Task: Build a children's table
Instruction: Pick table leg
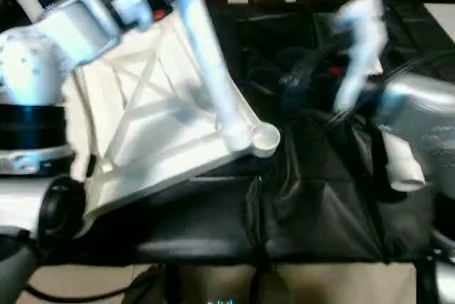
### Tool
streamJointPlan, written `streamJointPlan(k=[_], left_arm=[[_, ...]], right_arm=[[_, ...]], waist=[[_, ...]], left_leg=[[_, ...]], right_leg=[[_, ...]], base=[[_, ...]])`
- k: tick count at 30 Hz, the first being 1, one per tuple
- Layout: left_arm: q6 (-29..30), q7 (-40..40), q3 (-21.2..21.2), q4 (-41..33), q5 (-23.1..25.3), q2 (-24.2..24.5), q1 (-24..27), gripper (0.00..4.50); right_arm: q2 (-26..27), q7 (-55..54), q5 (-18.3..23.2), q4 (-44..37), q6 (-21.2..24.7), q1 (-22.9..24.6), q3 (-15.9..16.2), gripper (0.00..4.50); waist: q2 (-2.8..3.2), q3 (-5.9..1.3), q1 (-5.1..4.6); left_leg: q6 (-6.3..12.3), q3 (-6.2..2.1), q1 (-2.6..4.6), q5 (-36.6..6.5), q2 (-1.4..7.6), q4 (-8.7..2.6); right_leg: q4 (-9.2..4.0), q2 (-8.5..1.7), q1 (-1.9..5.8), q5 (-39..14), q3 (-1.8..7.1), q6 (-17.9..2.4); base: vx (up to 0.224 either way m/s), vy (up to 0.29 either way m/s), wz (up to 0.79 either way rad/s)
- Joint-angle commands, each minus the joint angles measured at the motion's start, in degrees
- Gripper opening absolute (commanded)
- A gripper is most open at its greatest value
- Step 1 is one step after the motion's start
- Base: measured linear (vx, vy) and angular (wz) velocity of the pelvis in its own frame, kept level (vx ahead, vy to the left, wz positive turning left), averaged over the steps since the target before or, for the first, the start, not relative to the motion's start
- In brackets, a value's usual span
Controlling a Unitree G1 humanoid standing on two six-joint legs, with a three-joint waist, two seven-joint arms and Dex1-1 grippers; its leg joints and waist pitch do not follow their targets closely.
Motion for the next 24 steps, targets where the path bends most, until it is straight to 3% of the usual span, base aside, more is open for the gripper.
streamJointPlan(k=[1, 5, 10, 24], left_arm=[[-0.8, 1.1, 0.0, -1.1, 0.4, 0.3, -1.1, 1.65], [-0.8, 1.1, 0.0, -1.1, 0.4, 0.3, -1.1, 1.65], [-0.8, 1.1, 0.0, -1.1, 0.4, 0.3, -1.1, 1.65], [-0.8, 1.1, 0.0, -1.1, 0.4, 0.3, -1.1, 1.65]], right_arm=[[-0.3, -1.7, -3.4, -1.2, -1.8, -0.6, 2.0, 4.47], [-0.3, -1.7, -3.4, -1.2, -1.8, -0.6, 2.0, 4.50], [-0.3, -1.7, -3.4, -1.2, -1.8, -0.6, 2.0, 4.50], [-0.3, -1.7, -3.4, -1.2, -1.8, -0.6, 2.0, 4.50]], waist=[[-2.14, -7.21, -0.10], [-2.08, -7.18, -0.10], [-2.01, -7.24, -0.13], [-2.03, -7.28, -0.12]], left_leg=[[3.09, 1.17, 0.81, -4.1, -1.58, -2.58], [3.80, 1.15, 0.91, -4.9, -1.57, -2.57], [4.74, 1.11, 0.90, -4.6, -1.49, -2.48], [4.95, 1.10, 0.88, -4.7, -1.49, -2.40]], right_leg=[[-2.84, 0.49, 5.19, -13.7, 0.49, -9.7], [-3.00, 0.66, 5.09, -14.2, 0.46, -9.3], [-2.78, 0.73, 5.09, -12.1, 0.43, -10.7], [-2.73, 0.69, 5.16, -12.1, 0.45, -10.8]], base=[[0.000, 0.000, 0.00], [0.000, 0.000, 0.00], [0.000, 0.000, 0.00], [0.000, 0.000, 0.00]])
